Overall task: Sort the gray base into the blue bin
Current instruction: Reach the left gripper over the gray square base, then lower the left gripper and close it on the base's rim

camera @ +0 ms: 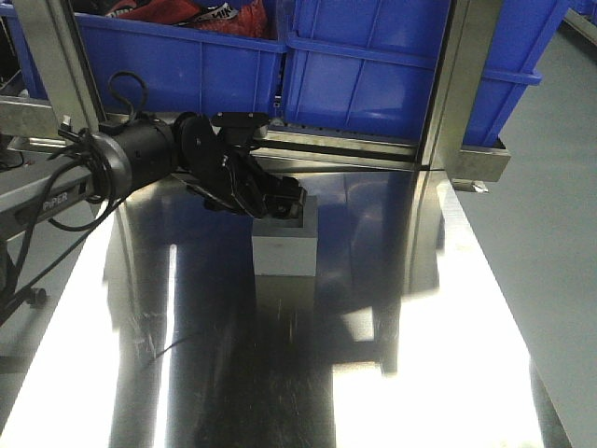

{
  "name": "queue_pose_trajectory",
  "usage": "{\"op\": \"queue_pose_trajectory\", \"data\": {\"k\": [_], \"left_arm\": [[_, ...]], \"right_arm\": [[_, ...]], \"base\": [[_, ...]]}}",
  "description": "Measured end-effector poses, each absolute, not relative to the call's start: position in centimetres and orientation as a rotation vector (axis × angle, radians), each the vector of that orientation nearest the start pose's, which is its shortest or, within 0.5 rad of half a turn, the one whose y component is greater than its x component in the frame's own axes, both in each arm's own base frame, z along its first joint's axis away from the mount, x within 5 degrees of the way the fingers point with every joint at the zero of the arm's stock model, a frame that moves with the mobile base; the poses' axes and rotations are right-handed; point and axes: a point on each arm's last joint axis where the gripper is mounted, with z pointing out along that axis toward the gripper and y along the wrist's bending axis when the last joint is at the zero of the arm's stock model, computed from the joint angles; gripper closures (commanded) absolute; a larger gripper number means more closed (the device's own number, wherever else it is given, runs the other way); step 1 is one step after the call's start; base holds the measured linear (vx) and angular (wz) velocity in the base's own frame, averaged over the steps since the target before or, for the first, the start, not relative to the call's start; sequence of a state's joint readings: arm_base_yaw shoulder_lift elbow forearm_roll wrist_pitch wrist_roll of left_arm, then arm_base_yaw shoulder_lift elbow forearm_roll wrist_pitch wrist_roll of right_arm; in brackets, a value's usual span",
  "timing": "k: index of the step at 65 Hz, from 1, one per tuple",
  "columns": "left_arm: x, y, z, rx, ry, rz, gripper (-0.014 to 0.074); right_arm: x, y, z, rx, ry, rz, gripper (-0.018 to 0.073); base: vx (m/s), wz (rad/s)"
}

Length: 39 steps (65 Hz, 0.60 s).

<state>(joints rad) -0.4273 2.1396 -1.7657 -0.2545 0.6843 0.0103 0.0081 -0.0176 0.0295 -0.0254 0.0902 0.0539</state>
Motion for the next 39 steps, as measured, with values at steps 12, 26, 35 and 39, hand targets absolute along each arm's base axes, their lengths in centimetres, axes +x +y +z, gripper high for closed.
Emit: {"op": "queue_pose_trajectory", "data": {"k": [12, 26, 35, 39], "left_arm": [[43.6, -21.3, 20.8, 0.355, 2.566, -0.441, -0.0013], [43.6, -21.3, 20.1, 0.35, 2.589, -0.439, -0.0013], [43.6, -21.3, 20.0, 0.346, 2.596, -0.441, -0.0013], [43.6, -21.3, 20.0, 0.347, 2.597, -0.441, -0.0013]], "right_arm": [[5.6, 0.0, 19.6, 0.018, 1.586, 0.027, 0.0564], [5.6, 0.0, 19.6, 0.018, 1.586, 0.027, 0.0564], [5.6, 0.0, 19.6, 0.018, 1.586, 0.027, 0.0564], [5.6, 0.0, 19.6, 0.018, 1.586, 0.027, 0.0564]], "base": [[0.0, 0.0], [0.0, 0.0], [0.0, 0.0], [0.0, 0.0]]}}
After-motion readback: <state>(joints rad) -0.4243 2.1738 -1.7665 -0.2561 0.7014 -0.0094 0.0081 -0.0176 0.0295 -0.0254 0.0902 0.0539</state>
